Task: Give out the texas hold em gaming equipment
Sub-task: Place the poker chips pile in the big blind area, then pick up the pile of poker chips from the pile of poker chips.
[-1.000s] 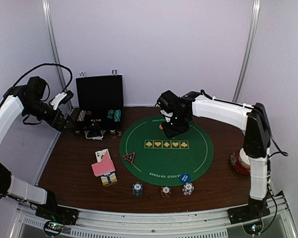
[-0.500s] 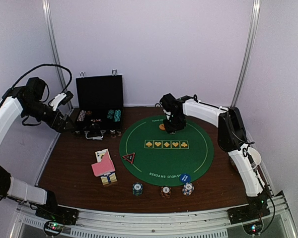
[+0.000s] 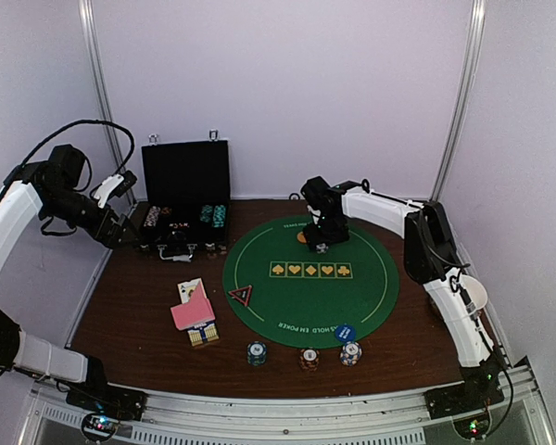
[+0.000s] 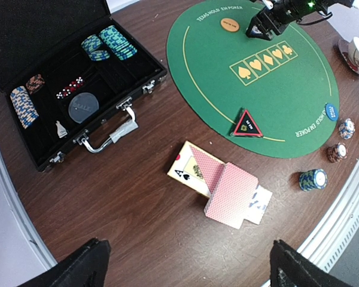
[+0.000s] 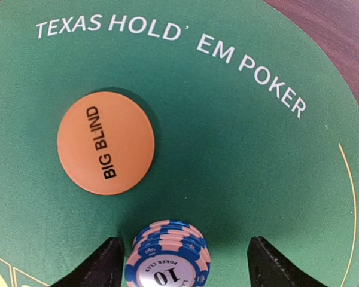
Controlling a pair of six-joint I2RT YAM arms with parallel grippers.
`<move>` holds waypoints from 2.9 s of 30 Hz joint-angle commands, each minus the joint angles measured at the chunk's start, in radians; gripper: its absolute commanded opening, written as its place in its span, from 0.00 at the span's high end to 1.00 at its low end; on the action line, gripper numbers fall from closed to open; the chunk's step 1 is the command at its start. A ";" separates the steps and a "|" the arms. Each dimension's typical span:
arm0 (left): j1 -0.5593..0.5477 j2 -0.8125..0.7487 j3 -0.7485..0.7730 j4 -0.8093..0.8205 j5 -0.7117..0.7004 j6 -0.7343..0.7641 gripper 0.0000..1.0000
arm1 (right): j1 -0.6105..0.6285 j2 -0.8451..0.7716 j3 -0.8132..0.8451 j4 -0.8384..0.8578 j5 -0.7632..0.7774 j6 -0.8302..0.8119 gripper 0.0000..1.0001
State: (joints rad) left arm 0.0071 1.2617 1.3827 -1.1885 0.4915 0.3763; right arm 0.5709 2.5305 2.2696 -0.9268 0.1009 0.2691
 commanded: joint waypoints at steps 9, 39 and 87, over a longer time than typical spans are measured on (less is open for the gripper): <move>0.007 -0.017 0.015 -0.007 0.013 0.007 0.02 | 0.069 -0.377 -0.287 0.048 0.000 -0.011 0.18; 0.006 0.008 0.048 -0.025 0.009 0.015 0.02 | 0.492 -0.908 -1.210 0.053 -0.189 0.262 0.18; 0.006 0.007 0.043 -0.026 0.010 0.027 0.02 | 0.500 -0.889 -1.182 0.001 -0.182 0.232 0.75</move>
State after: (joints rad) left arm 0.0074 1.2690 1.4048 -1.2072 0.4923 0.3855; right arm 1.0611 1.6608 1.0363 -0.8661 -0.0952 0.5190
